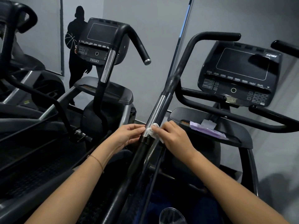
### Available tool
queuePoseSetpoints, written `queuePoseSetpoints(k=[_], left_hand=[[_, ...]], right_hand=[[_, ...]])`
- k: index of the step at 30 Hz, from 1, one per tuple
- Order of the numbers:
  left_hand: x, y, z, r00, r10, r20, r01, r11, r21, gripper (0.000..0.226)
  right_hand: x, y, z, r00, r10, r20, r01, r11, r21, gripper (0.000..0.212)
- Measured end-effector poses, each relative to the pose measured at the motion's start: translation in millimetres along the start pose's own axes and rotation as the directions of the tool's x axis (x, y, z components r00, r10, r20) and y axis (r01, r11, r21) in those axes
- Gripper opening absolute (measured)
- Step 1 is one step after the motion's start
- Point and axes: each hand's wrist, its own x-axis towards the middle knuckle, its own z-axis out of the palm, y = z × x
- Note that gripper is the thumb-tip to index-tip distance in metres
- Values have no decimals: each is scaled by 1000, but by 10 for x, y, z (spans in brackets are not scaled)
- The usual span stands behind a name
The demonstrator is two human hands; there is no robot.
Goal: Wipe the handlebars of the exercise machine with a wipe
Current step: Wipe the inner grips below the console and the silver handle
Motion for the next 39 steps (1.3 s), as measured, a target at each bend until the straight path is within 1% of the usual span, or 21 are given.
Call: queuePoseSetpoints(k=[2,3,4,6,9,11,12,15,17,19,20,21,23,25,26,29,31,33,35,37,39], left_hand=[[15,-19,-12,1000,7,9,-7,1000,-8,11],[24,-22,-19,1000,12,11,-12,1000,-13,11],[31,-25,-25,1000,16,15,-16,1000,-15,11],[35,-18,-30,999,19,30,-19,1000,-8,11],[30,-2,-30,999,18,33,-18,1000,-1,13],[27,-1,-40,999,16,41,-17,1000,26,16],[26,-1,-49,998,12,54,-14,999,53,19],[26,12,-77,995,-9,95,-9,984,178,32],[25,31,-77,994,-3,105,-21,974,225,33],[28,43,-71,993,4,117,-33,969,244,35],[26,46,-73,993,5,121,-35,967,252,36],[21,43,-79,992,4,124,-35,966,256,41],[12,30,-101,992,2,127,-34,966,256,59],[15,16,-114,991,8,132,-42,966,254,68],[21,7,-121,990,13,138,-48,967,250,69],[26,13,-144,988,13,156,-51,968,245,67],[5,59,-158,982,7,187,-48,974,220,62],[-7,161,-138,989,45,138,-66,987,150,51],[-9,299,-63,994,106,32,-108,989,98,32],[-8,424,52,993,120,11,-121,986,114,25],[5,482,157,989,146,25,-148,974,172,17]], right_hand=[[91,121,-29,992,-90,82,89,996,18,23],[192,205,-66,994,-71,87,68,997,39,23],[325,300,-106,998,-2,63,-2,998,65,25],[566,524,-133,981,184,-61,-180,981,68,34],[767,694,-59,948,312,-60,-306,948,89,33],[708,633,4,956,290,-45,-289,957,21,32],[600,552,49,975,220,-27,-221,975,-26,35],[232,150,62,995,54,87,-58,997,44,26],[158,162,44,987,-122,100,121,993,15,30],[355,390,16,995,2,98,0,1000,-18,25],[508,526,-8,997,77,17,-76,997,-33,33],[640,642,-29,993,120,-4,-120,991,-53,39],[827,747,-50,981,193,10,-191,977,-92,15],[819,686,-12,984,179,-21,-180,974,-134,17],[732,557,19,987,158,0,-157,980,-120,21],[313,130,103,999,-28,25,29,1000,-12,28],[135,22,70,995,-75,68,71,995,66,31],[166,73,12,997,9,76,-20,990,141,29],[288,137,-89,979,196,63,-205,943,262,35],[395,124,-156,944,321,75,-323,861,393,36],[454,84,-172,929,356,102,-360,803,475,37]])
